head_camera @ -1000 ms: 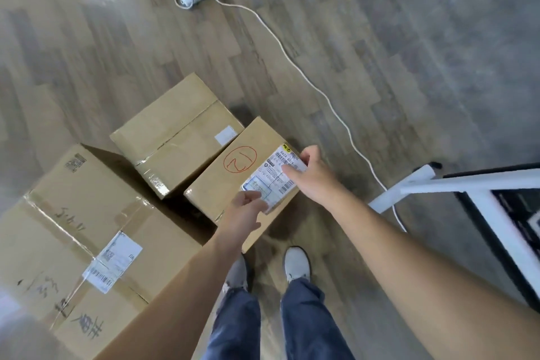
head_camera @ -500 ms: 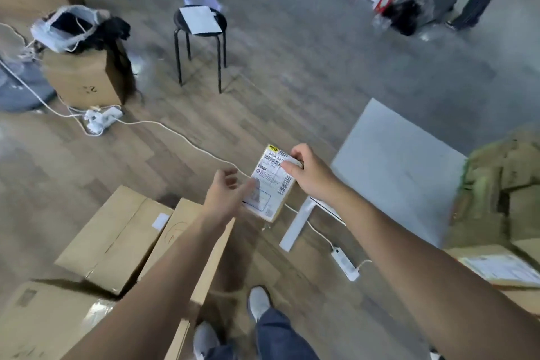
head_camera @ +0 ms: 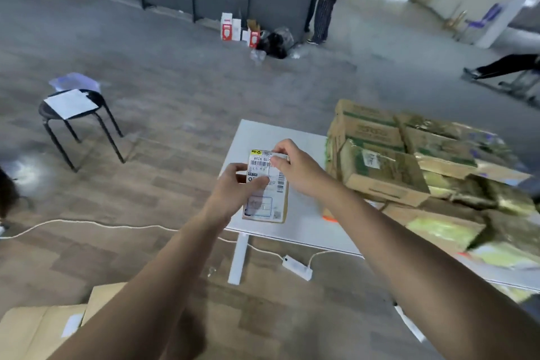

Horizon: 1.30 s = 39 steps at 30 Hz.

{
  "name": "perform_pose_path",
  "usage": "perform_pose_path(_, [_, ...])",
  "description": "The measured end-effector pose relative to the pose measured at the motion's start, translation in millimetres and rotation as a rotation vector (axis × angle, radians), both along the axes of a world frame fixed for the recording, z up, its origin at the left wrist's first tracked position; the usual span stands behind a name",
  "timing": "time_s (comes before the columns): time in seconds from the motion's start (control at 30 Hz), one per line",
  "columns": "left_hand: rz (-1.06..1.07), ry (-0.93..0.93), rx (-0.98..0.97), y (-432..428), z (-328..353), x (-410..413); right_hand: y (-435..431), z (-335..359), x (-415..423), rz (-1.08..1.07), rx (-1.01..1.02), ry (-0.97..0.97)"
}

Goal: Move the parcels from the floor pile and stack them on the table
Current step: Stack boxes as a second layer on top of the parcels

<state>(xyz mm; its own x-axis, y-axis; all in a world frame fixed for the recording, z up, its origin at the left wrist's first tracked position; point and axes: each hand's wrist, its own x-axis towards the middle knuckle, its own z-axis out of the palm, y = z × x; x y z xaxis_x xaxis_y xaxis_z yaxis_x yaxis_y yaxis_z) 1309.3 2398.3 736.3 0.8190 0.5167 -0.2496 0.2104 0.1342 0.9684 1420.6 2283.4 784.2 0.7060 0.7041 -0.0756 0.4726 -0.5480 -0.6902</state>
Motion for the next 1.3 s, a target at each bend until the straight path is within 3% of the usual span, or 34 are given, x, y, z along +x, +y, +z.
perform_pose_path(0.4, [-0.186,-0.038,0.203,-214,51,141,-244,29,119,-0.222,0.081,-0.066])
perform_pose_path(0.67, [-0.495,-0.007,0.534,-309,74,213,-356,29,164,-0.366,0.15,-0.012])
perform_pose_path(1.0, [-0.514,0.029,0.721,-315,42,300,-406,-5,238,-0.741,0.028,0.069])
perform_pose_path(1.3, [-0.63,0.13,1.049,-296,-5,334,-399,-48,287,-0.811,-0.132,0.141])
